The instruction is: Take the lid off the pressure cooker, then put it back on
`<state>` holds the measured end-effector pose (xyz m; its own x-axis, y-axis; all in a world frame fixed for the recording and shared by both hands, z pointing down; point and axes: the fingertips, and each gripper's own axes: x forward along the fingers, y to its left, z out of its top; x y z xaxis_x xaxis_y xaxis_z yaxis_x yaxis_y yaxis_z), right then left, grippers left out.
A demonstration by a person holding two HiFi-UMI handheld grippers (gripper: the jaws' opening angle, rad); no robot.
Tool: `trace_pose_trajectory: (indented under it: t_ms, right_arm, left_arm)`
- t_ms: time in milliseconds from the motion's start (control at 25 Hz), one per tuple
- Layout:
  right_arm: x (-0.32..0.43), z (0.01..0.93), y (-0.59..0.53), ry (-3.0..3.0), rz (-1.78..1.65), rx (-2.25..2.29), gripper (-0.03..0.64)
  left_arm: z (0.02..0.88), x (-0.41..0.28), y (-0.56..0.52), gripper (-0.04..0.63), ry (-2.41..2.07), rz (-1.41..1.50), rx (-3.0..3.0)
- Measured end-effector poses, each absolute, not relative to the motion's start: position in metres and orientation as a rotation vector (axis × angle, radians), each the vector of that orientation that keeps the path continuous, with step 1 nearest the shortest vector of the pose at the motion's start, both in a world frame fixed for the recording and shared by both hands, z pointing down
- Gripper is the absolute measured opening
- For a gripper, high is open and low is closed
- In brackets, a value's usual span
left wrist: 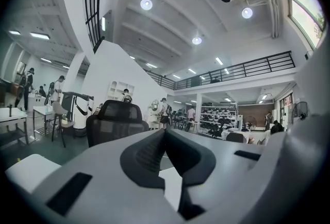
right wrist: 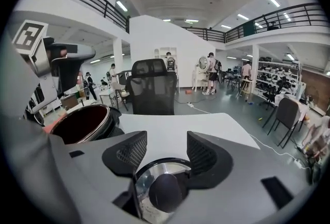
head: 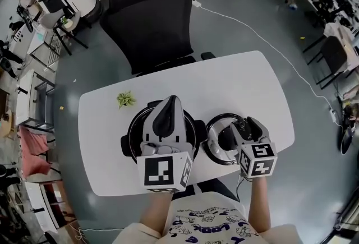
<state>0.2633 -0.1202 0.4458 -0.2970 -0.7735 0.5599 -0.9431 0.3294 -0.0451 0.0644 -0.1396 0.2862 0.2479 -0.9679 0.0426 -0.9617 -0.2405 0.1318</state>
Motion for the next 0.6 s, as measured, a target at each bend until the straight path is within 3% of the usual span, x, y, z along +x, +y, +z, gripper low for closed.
trace_pose_trajectory:
  t_ms: [600]
  right_arm:
    - [0.259,0.533,-0.095,-1.996,0.624,1.262,0.337]
  left_arm:
    - [0.314,0.061,-0.151,0.014,-1.827,-0.004,2.334]
